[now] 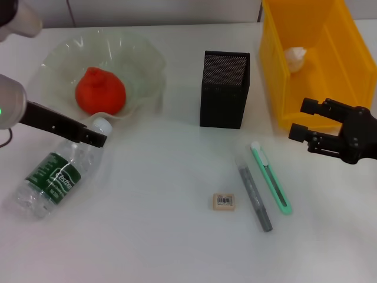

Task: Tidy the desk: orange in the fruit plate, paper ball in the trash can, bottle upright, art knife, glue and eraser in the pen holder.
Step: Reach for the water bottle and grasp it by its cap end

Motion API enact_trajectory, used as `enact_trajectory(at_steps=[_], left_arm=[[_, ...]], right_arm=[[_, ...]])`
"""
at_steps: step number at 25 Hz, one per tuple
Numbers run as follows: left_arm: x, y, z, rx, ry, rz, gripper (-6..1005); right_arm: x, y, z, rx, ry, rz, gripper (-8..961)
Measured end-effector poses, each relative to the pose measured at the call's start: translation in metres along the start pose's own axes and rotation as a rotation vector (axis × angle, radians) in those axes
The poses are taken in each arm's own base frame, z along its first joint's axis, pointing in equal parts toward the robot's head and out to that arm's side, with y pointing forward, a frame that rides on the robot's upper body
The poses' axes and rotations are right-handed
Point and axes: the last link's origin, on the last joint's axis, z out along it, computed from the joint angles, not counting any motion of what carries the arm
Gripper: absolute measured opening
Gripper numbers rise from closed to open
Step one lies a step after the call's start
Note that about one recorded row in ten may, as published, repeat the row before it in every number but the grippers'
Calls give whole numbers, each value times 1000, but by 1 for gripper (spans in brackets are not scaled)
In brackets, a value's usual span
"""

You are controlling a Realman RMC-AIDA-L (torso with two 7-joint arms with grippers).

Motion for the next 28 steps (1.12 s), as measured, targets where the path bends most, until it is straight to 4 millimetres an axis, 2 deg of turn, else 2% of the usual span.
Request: enact_trajectory(at_steps=[7, 10, 21, 28], left_arm=[[4, 10, 22, 1, -12, 36, 831], [4, 12, 24, 1, -15, 41, 831], [7, 36, 48, -5, -43, 138, 830], [5, 46, 56, 18, -76, 216, 816]], right_arm=[[1, 1, -1, -5, -8, 13, 808], [1, 1, -2, -6, -9, 14, 808], [1, 3, -3, -20, -11, 19, 808], [5, 18, -10, -183, 127, 0, 808]])
